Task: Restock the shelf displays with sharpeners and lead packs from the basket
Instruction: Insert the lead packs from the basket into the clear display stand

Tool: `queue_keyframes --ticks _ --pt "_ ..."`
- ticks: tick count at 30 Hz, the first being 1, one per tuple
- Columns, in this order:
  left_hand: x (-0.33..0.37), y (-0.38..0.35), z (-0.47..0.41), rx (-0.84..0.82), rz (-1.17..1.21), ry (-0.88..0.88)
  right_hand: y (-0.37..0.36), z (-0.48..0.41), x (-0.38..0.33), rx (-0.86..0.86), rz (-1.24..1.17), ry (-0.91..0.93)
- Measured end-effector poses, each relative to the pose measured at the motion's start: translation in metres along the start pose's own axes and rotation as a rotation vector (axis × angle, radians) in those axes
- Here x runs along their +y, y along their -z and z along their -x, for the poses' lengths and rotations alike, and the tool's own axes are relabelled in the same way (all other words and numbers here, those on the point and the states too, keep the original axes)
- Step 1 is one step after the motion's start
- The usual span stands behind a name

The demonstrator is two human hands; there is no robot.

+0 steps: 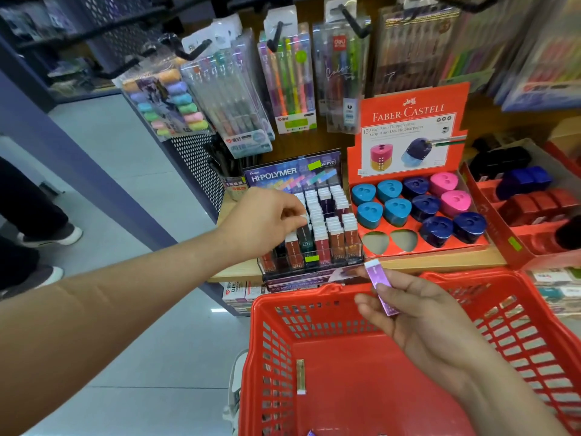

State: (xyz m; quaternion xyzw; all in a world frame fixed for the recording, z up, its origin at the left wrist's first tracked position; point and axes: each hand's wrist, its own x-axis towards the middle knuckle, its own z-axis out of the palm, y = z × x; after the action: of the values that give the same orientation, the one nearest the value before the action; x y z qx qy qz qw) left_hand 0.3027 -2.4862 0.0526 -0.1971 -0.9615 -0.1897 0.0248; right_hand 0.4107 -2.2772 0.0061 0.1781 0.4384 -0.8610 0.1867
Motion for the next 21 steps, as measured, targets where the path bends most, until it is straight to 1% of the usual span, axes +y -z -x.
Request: queue_keyframes --ticks 4,7,10,14,16,18,20,21 --pt "0.001 -0.008 0.005 0.016 -0.063 -0.083 -0.001 0.001 0.000 0.038 0.058 0.042" --pt "0.000 -0.012 0.007 -0.027 -0.185 -0.140 0.000 0.002 0.000 0.058 0.147 0.058" --pt "-0.001 -0.013 0.007 -0.058 -0.230 -0.159 -0.001 0.003 -0.001 0.065 0.140 0.067" --pt "-0.003 -0.019 0.003 -0.046 -0.256 -0.138 -0.003 0.003 -0.001 0.095 0.125 0.082" --pt "-0.005 -0.024 0.001 -0.059 -0.260 -0.133 -0.005 0.004 0.000 0.119 0.169 0.094" --pt "-0.003 -0.024 -0.001 -0.089 -0.244 -0.082 -0.005 0.003 0.001 0.138 0.237 0.125" --pt "0.002 -0.017 -0.002 -0.090 -0.162 0.006 -0.004 0.003 0.002 0.142 0.269 0.156" --pt "0.006 -0.011 -0.003 -0.085 -0.055 0.065 -0.003 0.003 0.003 0.135 0.265 0.159"
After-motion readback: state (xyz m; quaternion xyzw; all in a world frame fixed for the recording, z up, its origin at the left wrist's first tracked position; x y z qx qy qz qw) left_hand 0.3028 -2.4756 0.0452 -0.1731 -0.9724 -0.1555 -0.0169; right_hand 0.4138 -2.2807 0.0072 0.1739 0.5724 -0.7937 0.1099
